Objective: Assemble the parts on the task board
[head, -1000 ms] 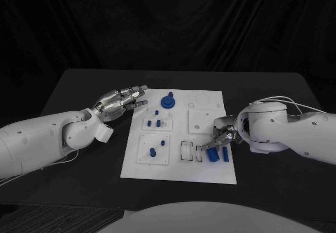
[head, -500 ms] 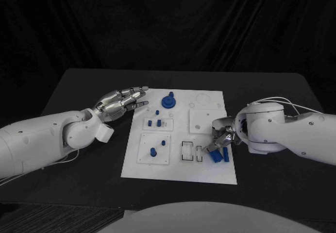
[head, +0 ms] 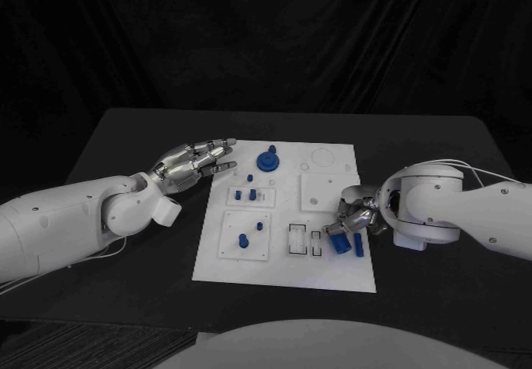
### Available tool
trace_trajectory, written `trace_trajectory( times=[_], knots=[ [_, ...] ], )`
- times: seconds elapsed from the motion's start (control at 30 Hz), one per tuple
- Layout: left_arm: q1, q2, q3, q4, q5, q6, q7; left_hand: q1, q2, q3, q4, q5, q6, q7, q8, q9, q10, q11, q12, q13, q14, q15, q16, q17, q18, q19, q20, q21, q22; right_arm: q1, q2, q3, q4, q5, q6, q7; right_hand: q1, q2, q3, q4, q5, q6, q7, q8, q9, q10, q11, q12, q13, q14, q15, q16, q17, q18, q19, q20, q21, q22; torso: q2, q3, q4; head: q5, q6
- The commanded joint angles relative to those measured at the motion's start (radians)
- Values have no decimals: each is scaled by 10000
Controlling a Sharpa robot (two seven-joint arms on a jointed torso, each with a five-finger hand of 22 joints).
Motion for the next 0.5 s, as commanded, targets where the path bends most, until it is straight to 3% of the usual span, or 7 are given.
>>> trace_trajectory(
  times=[0.03,0.4,0.5],
  knots=[
    [-23,23,9,-15,36,171,90,-90,7,-5,41,-55,25,-22,53,2,21,72,42,13,24,28,47,15,36,11,17,-32,-12,36,-79,2,93,1509,-916,24,-157,-58,1561,-1457,252,-50,-86,69,94,1117,-113,63,2629,993,-54,-32,2332,183,-64,-39,-63,1206,0,5,-2,31,0],
    [-32,53,9,-27,36,162,74,-89,11,-1,49,-53,34,-25,57,2,33,83,68,17,32,39,55,18,37,17,21,-29,-5,367,226,3,47,3286,-1251,38,-574,-58,1839,-1444,-332,-204,-85,228,397,1117,-113,63,2629,1005,-56,-7,2385,220,-110,-45,-361,1136,-20,-5,2,-13,0],
    [-33,67,9,-36,36,166,70,-89,11,-1,49,-53,34,-25,57,2,33,83,68,17,32,39,55,18,37,17,21,-29,-5,367,382,2,-31,3437,-1203,24,-884,-34,1854,-1341,-957,-345,-52,252,509,1117,-79,63,2629,996,-27,-26,2340,237,-124,-25,-507,1101,-11,-5,1,-18,0]
  ],
)
